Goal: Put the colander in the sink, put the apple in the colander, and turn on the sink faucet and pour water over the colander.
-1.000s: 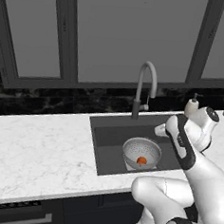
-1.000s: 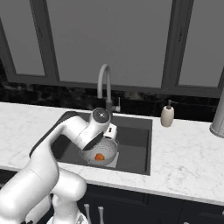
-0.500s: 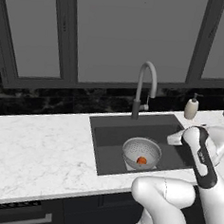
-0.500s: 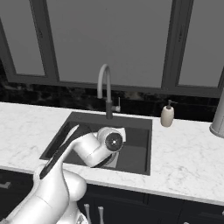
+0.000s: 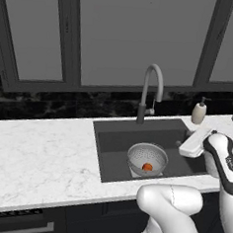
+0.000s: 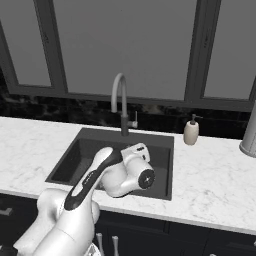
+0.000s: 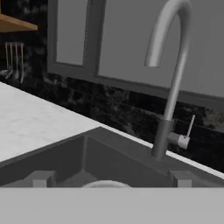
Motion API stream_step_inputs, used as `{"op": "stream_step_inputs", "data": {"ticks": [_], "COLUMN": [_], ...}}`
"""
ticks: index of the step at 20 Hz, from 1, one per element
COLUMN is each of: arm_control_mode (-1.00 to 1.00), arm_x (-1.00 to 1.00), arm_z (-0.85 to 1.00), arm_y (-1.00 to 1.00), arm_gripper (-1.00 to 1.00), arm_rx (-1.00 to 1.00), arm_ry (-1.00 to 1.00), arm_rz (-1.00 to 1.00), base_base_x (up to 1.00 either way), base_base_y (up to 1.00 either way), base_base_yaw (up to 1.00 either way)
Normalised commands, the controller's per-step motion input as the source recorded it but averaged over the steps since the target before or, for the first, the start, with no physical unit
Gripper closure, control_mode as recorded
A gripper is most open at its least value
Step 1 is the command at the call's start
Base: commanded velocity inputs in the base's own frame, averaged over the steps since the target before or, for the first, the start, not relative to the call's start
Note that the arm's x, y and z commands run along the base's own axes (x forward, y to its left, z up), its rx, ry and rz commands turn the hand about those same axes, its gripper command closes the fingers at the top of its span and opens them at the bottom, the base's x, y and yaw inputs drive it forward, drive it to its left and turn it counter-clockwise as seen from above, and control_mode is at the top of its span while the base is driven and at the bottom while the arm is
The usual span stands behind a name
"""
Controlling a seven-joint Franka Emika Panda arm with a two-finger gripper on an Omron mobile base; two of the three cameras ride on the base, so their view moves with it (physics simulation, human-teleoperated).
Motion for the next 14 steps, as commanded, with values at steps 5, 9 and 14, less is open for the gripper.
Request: {"op": "stream_step_inputs", "data": {"ticks": [5, 9, 14], "arm_control_mode": [-1.00, -1.00, -1.00], "arm_x": [0.00, 0.03, 0.00], "arm_z": [0.16, 0.06, 0.04], "arm_y": [-0.20, -0.18, -0.09], "arm_gripper": [-1.00, -1.00, -1.00], "arm_rx": [0.00, -0.01, -0.07], "arm_ry": [-0.15, -0.09, -0.12], "arm_rz": [0.16, 0.11, 0.10], "base_base_x": [0.00, 0.00, 0.00], "base_base_y": [0.00, 0.00, 0.00], "base_base_yaw": [0.00, 0.00, 0.00]}}
